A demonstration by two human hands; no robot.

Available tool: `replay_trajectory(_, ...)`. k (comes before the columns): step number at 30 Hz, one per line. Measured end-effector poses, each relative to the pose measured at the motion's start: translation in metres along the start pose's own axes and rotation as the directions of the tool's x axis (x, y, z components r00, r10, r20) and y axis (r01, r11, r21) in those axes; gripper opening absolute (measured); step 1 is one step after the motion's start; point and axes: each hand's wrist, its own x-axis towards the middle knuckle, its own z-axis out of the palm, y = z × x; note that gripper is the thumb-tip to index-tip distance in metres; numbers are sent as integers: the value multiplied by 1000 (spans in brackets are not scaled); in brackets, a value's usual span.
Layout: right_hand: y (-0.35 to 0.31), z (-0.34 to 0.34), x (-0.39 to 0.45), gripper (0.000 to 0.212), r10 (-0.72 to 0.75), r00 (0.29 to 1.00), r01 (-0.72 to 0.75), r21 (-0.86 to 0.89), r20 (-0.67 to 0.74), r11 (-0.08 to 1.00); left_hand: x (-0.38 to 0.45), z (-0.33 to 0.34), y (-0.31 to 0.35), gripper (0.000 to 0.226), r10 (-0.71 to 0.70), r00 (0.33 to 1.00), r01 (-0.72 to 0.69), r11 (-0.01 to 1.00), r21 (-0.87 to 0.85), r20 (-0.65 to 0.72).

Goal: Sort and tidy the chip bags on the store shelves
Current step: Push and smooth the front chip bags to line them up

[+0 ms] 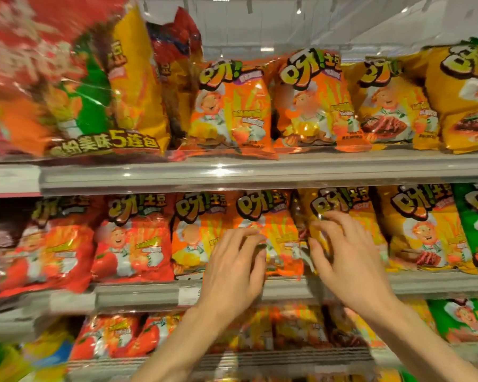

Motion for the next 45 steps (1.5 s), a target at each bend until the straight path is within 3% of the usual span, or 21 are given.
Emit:
replay_trajectory(11,-143,69,25,19,-276,954,263,112,121,958,-52,-112,-143,22,-142,989,149,969,197,-53)
replay_trajectory(19,-250,133,47,55,-332,917,332,42,220,943,-78,-174,-239,47,-332,937,340,807,483,-105)
replay_trajectory(23,-288,157,58,70,-308,912,323,-13,270,946,-84,-180,-259,61,-449,893,396,744,538,-36)
replay_trajectory(28,-296,176,57,81,-293,896,326,-45,334,944,-88,-179,-269,69,-480,876,377,739,558,43)
replay_trajectory(32,-286,180,56,81,-317,899,343,-37,302,939,-89,-180,-270,74,-443,894,321,740,591,70)
replay_trajectory(45,-294,187,53,80,-279,909,329,-123,310,936,-81,-175,-269,70,-465,885,352,720,598,38)
